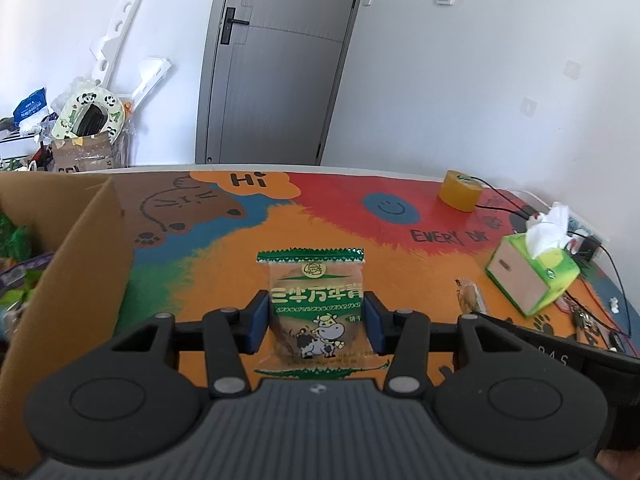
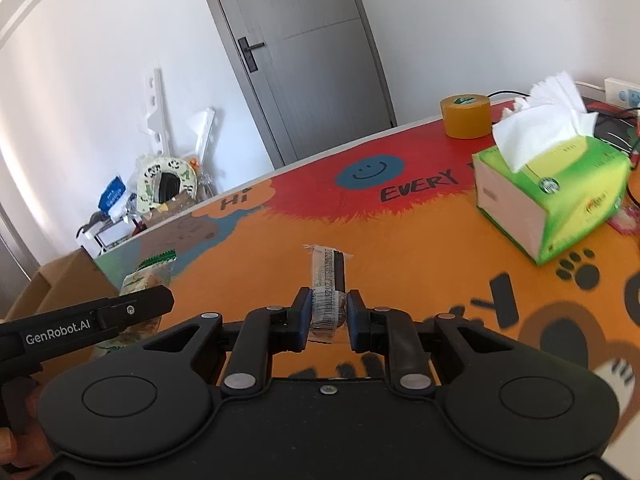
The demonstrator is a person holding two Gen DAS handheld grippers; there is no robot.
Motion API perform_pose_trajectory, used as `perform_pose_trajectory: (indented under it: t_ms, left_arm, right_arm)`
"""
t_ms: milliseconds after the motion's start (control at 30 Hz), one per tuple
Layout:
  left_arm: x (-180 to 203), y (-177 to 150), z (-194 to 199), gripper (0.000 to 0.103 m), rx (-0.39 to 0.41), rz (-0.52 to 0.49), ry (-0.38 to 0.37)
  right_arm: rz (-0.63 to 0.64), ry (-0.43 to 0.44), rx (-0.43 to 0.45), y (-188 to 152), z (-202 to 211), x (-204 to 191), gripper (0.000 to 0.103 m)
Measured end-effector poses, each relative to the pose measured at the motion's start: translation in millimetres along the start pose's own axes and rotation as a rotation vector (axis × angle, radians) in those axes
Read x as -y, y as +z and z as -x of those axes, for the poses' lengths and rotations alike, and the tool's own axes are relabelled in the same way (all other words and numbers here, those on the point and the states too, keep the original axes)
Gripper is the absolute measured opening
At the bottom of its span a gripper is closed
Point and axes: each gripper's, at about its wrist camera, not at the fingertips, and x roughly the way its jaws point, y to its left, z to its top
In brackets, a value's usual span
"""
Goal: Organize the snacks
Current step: 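Carry both snacks into the cardboard box and open both tools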
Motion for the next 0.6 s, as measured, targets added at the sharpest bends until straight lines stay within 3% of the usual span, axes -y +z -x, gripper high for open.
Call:
perform_pose_trajectory:
  t_ms: [600]
  left_arm:
    - [-26, -20, 79, 0.048, 0.078, 0.044, -0.021]
  right_arm:
    - [-0.006, 0.093, 0.073, -32, 56, -41, 0.020]
